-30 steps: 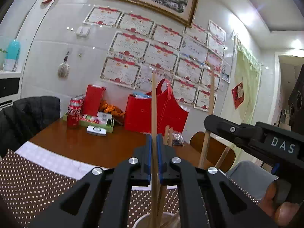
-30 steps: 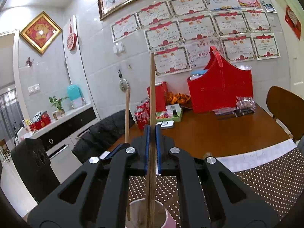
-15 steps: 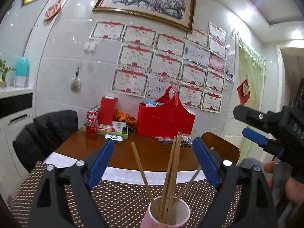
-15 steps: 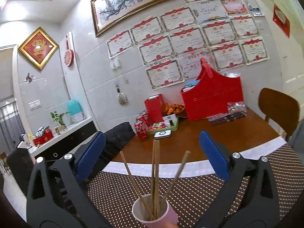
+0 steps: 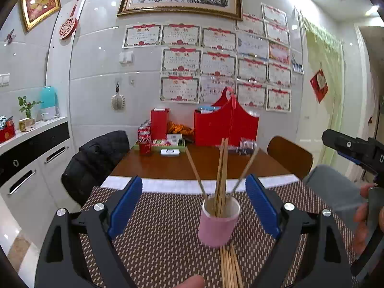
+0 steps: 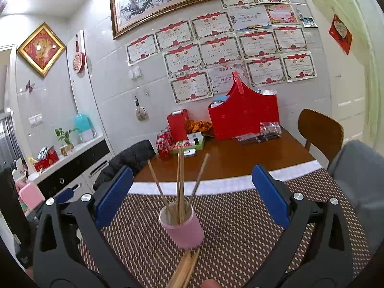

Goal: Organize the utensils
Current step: 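Open both tools and withdraw them from the pink cup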

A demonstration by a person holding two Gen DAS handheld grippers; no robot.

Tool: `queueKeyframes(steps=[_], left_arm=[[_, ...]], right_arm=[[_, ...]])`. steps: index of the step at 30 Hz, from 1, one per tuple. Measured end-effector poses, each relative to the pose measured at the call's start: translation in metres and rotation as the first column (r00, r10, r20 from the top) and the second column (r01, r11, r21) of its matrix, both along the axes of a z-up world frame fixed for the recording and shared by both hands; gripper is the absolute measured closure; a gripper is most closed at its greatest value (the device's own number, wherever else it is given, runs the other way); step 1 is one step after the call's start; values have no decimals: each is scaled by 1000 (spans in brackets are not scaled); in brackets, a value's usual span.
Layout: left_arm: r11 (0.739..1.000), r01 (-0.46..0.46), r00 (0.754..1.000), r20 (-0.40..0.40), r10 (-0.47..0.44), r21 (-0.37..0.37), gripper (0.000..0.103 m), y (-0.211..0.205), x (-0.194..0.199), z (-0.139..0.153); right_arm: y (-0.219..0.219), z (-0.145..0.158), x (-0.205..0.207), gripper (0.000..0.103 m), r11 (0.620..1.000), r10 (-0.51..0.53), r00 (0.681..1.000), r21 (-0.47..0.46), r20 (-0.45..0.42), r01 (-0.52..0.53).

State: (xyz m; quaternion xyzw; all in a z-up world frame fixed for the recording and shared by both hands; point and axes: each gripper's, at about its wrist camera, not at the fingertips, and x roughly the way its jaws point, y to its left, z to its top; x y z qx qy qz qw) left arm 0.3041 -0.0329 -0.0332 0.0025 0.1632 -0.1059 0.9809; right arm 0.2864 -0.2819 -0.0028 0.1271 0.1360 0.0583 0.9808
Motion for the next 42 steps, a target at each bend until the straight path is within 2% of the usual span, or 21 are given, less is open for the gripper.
queueKeyframes(steps=[11, 17, 30, 35, 38, 42], left_arm=[[998, 4, 998, -62, 0, 63, 17, 10, -61, -6], [999, -6, 996, -85, 10, 48, 17, 17, -75, -14], [997, -22, 986, -162, 34, 77, 17, 19, -72, -41], [987, 21, 959, -281, 24, 157, 17, 8, -49, -79], [977, 102, 922, -386, -23, 185, 17, -5, -34, -112], [966, 156, 882, -469, -44, 204, 17, -15, -20, -147]], right_arm=[[2, -22, -71, 6, 998, -42, 996, -44, -75, 39], [10, -36, -96, 6, 995, -67, 993, -79, -100, 59], [12, -54, -103, 6, 994, -62, 985, -95, -160, 47], [8, -64, -98, 6, 995, -62, 980, -86, -190, 46], [5, -73, -94, 6, 995, -63, 975, -85, -215, 46], [2, -87, -88, 6, 996, -66, 965, -82, -254, 47]])
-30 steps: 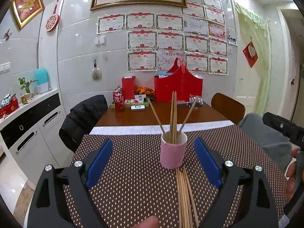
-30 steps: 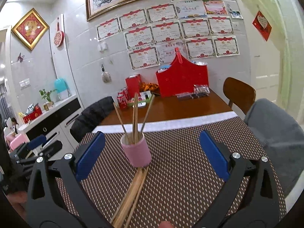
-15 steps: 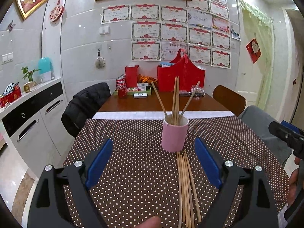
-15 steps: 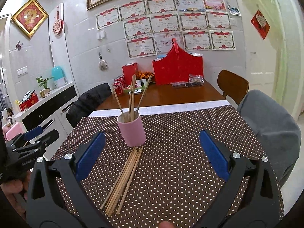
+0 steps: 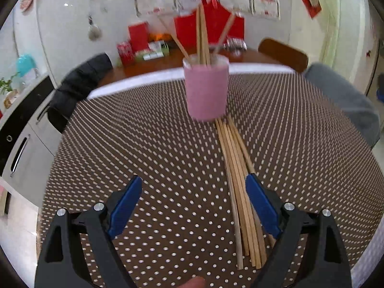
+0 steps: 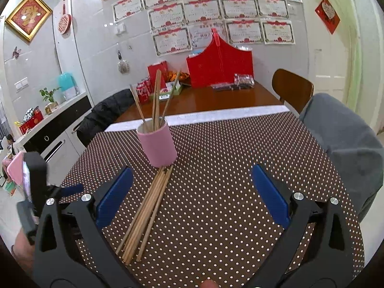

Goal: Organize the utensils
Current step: 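Open both tools and withdraw them from the pink cup, then lower the left tool and grasp a chopstick while the right tool grasps another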

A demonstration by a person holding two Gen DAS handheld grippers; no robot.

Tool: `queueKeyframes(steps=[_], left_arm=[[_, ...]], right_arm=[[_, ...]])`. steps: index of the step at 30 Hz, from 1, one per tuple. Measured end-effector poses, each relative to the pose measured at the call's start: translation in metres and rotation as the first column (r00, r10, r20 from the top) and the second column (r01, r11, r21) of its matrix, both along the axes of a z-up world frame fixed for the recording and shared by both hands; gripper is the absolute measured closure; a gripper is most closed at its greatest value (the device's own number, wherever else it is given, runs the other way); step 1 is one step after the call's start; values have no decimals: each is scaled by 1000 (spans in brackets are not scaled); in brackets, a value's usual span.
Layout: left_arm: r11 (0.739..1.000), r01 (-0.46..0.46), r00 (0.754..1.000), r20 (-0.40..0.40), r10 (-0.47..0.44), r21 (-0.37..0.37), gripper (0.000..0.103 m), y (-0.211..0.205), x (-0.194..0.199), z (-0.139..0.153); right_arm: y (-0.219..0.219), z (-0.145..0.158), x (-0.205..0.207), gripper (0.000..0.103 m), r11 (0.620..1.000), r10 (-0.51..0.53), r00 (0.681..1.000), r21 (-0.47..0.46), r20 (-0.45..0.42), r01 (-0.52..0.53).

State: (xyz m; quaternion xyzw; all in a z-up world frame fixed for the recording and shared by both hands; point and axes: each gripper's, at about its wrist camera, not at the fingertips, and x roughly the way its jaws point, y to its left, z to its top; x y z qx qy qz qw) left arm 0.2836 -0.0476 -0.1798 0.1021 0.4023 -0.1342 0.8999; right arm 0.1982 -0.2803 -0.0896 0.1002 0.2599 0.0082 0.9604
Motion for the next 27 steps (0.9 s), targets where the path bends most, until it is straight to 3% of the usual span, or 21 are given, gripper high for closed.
queueKeyframes(steps=[10, 14, 20, 24, 27], left_arm=[[998, 28, 993, -116, -21, 64, 16, -8, 17, -54], [998, 41, 992, -119, -34, 53, 17, -6, 24, -58], [994, 49, 993, -108, -38, 99, 16, -7, 34, -64], [993, 52, 993, -110, -40, 105, 16, -14, 49, -63], [992, 67, 992, -116, -54, 105, 16, -18, 58, -64]], right_arm=[[-12, -20, 9, 6, 1000, -20, 998, 11, -58, 20], [-10, -27, 13, 6, 1000, -14, 997, 12, -76, 15], [-3, -36, 20, 6, 1000, 5, 994, 1, -111, -5], [7, -54, 33, 6, 999, 43, 979, -12, -198, -46], [22, -78, 48, 6, 994, 101, 951, -9, -292, -108]])
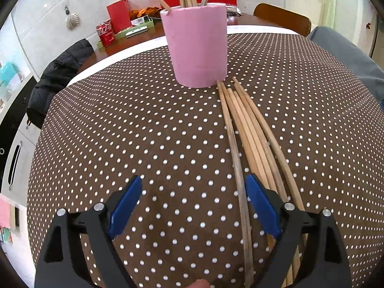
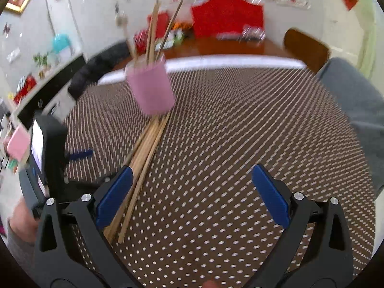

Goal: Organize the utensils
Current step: 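Lower the left tool and grasp a chopstick while the right tool grasps another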

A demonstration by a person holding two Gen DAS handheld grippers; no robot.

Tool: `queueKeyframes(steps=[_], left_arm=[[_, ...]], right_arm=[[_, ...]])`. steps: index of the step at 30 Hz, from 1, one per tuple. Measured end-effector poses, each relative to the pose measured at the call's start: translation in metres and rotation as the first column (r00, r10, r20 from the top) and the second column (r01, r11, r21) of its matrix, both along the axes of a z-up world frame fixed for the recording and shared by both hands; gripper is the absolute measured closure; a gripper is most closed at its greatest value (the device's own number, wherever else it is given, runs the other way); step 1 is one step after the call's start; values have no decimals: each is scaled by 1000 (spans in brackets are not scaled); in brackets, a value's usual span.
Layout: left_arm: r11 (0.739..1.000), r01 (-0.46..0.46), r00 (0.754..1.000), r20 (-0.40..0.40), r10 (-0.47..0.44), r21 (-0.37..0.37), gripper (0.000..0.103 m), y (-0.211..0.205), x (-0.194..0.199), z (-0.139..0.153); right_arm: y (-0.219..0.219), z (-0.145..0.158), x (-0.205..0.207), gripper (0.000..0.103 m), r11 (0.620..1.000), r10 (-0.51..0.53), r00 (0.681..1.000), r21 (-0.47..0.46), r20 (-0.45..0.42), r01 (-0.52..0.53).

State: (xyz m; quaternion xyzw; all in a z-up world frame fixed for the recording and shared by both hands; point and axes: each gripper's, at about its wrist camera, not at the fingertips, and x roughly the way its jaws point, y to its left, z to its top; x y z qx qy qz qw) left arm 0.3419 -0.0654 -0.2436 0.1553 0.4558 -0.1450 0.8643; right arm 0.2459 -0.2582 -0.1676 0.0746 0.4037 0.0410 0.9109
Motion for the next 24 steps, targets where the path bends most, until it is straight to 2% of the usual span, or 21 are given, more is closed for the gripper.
queueKeyframes(steps=[7, 12, 15, 17, 20, 24], left_arm=[[999, -2, 1000, 1, 2, -32, 16, 12, -7, -2], [999, -8, 1000, 3, 9, -36, 16, 23, -14, -1], [999, -3, 1000, 2, 3, -38, 16, 26, -16, -1], [1000, -4, 1000, 7, 5, -28, 16, 26, -17, -1], [1000, -8, 1000, 2, 8, -23, 16, 25, -13, 0], [1000, -4, 1000, 0, 4, -7, 16, 20, -9, 1]], right_arm=[[41, -46, 20, 6, 994, 108, 988, -23, -111, -111], [54, -61, 29, 12, 990, 93, 985, -89, -143, -107], [62, -63, 29, 12, 987, 104, 985, -110, -134, -119], [66, -65, 30, 16, 984, 103, 986, -132, -132, -121], [72, -65, 31, 31, 977, 98, 989, -177, -115, -117], [79, -62, 30, 65, 966, 144, 982, -196, -121, -166]])
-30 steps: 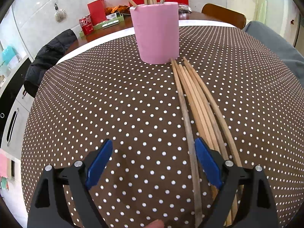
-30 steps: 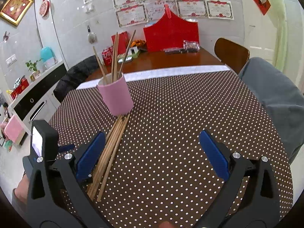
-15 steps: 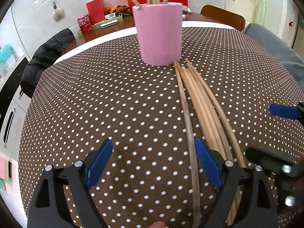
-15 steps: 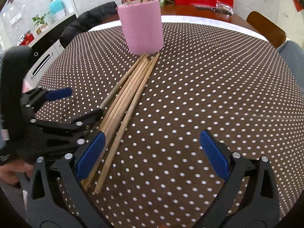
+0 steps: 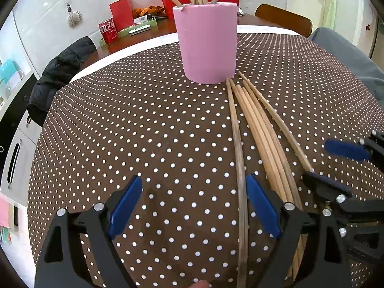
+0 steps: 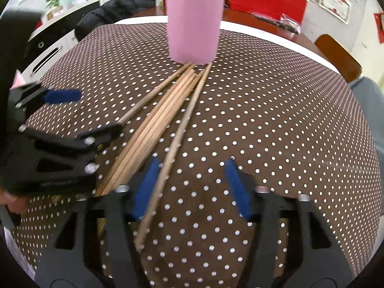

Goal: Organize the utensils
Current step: 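Lower the left tool and grasp a chopstick while the right tool grasps another, then lift both held chopsticks over the pink cup and release them inside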

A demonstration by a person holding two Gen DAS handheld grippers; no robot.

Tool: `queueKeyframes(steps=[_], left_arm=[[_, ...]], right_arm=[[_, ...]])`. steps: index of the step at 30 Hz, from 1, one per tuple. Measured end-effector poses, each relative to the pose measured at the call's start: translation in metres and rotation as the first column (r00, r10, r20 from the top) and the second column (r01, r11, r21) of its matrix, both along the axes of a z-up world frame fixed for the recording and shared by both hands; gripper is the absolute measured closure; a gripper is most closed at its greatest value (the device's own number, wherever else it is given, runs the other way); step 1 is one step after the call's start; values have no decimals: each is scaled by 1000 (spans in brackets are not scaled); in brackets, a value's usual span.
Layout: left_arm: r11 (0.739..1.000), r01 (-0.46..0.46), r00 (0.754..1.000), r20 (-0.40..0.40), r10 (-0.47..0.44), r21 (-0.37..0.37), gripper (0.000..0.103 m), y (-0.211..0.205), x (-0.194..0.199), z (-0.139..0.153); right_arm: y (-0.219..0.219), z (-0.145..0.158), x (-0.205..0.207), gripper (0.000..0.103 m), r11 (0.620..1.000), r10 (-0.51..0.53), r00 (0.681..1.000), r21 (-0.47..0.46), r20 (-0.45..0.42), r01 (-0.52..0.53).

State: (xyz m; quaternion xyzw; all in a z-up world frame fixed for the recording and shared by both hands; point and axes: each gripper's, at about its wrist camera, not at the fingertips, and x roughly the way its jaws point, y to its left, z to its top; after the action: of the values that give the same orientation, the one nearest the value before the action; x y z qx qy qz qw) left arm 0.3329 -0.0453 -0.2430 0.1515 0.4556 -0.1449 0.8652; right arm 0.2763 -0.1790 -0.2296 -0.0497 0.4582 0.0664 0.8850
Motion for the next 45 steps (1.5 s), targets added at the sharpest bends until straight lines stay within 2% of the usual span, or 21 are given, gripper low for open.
queueKeyframes(steps=[3, 4, 5, 6, 10, 14, 15, 16, 18, 23, 24, 26, 28, 30, 34, 37, 38, 40, 41, 43, 45], left_arm=[[1000, 9, 1000, -24, -9, -19, 18, -3, 1, 0], [999, 16, 999, -35, -17, -48, 30, -2, 0, 0], [995, 17, 998, -54, -23, -97, 35, -1, -2, 1], [995, 11, 999, -44, -15, -97, 42, 0, -5, 2], [994, -14, 1000, -29, 11, -110, 83, 8, -26, 5], [994, 0, 999, -45, -5, -110, 83, 7, -40, 7], [995, 10, 999, -44, -15, -100, 78, 3, -39, 7], [997, 19, 999, -42, -22, -80, 68, -2, -35, 7], [998, 24, 999, -26, -26, -53, 54, -10, -25, 10], [998, 54, 998, -27, -54, -13, 50, -29, 4, 6], [998, 57, 998, -32, -58, -17, 49, -31, 10, 6], [998, 66, 997, -44, -67, -20, 49, -32, 18, 6], [996, 87, 995, -54, -87, -14, 49, -35, 23, 6], [994, 108, 992, -63, -108, -10, 49, -33, 25, 5], [990, 138, 984, -107, -140, -23, 49, -24, 33, 6], [986, 166, 980, -111, -164, 5, 50, -26, 40, 7], [985, 173, 979, -109, -171, 12, 51, -28, 39, 7], [974, 223, 963, -143, -227, -43, 89, -32, 38, 9], [971, 236, 960, -143, -239, -41, 95, -36, 34, 10], [967, 256, 961, -111, -253, 16, 96, -44, 25, 10], [970, 243, 964, -111, -243, -15, 96, -41, 21, 11]], right_arm=[[-4, 2, -11, 68, 1000, 21, 1000, -15, -15, -22], [-10, 3, -14, 71, 1000, 17, 1000, 2, -25, -17], [-16, 2, -15, 73, 1000, 17, 999, 9, -29, -17], [-19, 2, -18, 76, 1000, 20, 999, 8, -32, -20], [-28, 3, -34, 81, 998, 57, 997, 8, -53, -57], [-42, 4, -40, 79, 998, 38, 997, 44, -70, -35], [-45, 4, -36, 71, 998, 31, 997, 57, -70, -27], [-46, 5, -31, 56, 998, 23, 997, 65, -67, -19], [-44, 10, -16, 46, 997, 10, 999, 80, -41, -7], [-38, 9, 23, 46, 996, -9, 999, 84, -40, 13], [-39, 7, 28, 47, 996, -10, 999, 86, -47, 14], [-37, 1, 39, 60, 997, -12, 999, 73, -52, 16], [-33, 2, 43, 84, 1000, -12, 999, 26, -43, 13], [-30, 5, 45, 96, 999, 13, 998, 30, -60, -11], [-26, 7, 40, 97, 999, 45, 997, 17, -65, -44], [-26, 7, 36, 97, 998, 43, 997, 37, -68, -40], [-25, 8, 35, 97, 998, 43, 997, 38, -68, -40], [-25, 8, 32, 97, 999, 43, 997, 36, -68, -41], [-31, 6, 36, 97, 998, 45, 997, 37, -68, -42], [-34, 5, 36, 97, 998, 45, 997, 51, -69, -41], [-42, 6, 36, 97, 996, 46, 997, 84, -70, -40]])
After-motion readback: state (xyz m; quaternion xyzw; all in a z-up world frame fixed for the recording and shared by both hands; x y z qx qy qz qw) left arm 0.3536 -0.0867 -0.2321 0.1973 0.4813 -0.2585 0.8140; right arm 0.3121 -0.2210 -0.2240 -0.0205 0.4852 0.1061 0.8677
